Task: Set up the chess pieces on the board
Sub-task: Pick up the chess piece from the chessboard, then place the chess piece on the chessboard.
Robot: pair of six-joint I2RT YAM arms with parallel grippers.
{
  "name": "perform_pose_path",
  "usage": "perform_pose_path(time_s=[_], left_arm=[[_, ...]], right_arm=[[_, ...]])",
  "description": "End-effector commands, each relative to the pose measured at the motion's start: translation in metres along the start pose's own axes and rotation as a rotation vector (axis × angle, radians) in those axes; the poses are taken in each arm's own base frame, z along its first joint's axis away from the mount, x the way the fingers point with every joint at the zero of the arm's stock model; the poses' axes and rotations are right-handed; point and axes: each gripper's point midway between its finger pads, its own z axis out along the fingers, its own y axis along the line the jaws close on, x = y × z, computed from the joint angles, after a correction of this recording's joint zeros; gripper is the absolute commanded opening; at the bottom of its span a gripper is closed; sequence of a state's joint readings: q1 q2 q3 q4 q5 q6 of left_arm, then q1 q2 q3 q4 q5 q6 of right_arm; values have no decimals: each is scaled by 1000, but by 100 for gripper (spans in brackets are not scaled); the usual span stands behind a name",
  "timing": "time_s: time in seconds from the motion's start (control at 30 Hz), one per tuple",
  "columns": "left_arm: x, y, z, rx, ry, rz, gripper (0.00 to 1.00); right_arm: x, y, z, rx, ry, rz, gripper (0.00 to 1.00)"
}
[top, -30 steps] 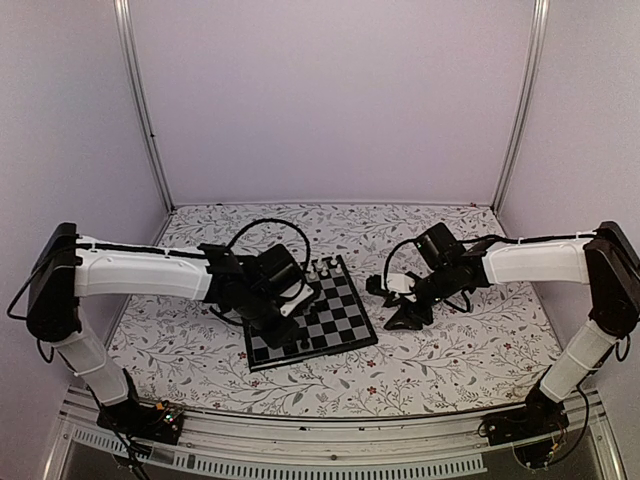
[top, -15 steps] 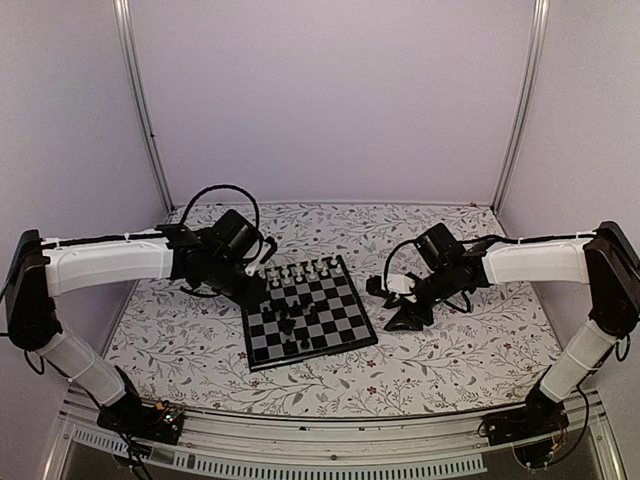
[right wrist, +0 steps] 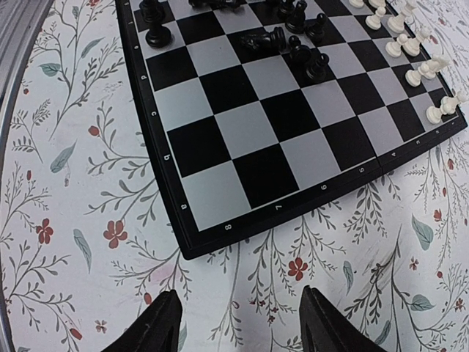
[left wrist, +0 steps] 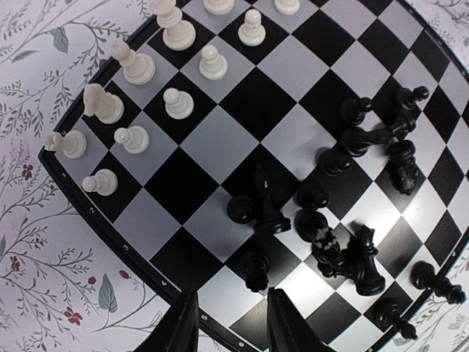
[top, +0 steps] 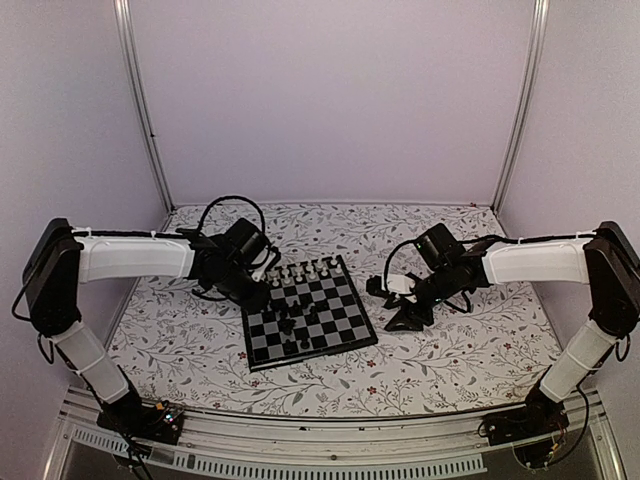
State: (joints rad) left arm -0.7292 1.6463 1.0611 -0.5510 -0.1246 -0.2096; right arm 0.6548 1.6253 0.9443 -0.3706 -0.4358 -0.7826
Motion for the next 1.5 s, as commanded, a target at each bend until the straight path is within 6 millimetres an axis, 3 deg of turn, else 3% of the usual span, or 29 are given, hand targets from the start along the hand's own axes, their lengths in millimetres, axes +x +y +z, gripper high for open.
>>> perform_pose_path(time_s=[0.0, 0.4, 0.67, 0.8, 0.97, 1.1, 1.2, 1.33, 1.47], left_arm=[[-4, -2, 11, 40, 0, 2, 34], [-4, -3, 27, 61, 19, 3, 28], [-3, -2, 33, 67, 39, 10, 10], [-9, -4, 18, 83, 13, 3, 5], [-8, -8, -18, 99, -29, -6, 4], [10, -27, -39, 196, -53, 39, 4], [31, -31, -44, 215, -29, 34, 5], [48, -46, -46, 239, -11, 42, 5], [61, -55, -35, 237, 38, 42, 5]], right_arm=[[0, 1, 2, -4, 8, -10, 58], [2, 0, 4, -5, 17, -6, 58], [3, 1, 5, -5, 22, -5, 58], [5, 1, 6, -7, 27, -3, 58], [5, 1, 6, -8, 25, -3, 58], [5, 1, 6, -13, 24, -1, 58], [5, 1, 7, -17, 26, -1, 58], [5, 1, 7, -14, 28, -3, 58], [5, 1, 7, -12, 31, -8, 58]])
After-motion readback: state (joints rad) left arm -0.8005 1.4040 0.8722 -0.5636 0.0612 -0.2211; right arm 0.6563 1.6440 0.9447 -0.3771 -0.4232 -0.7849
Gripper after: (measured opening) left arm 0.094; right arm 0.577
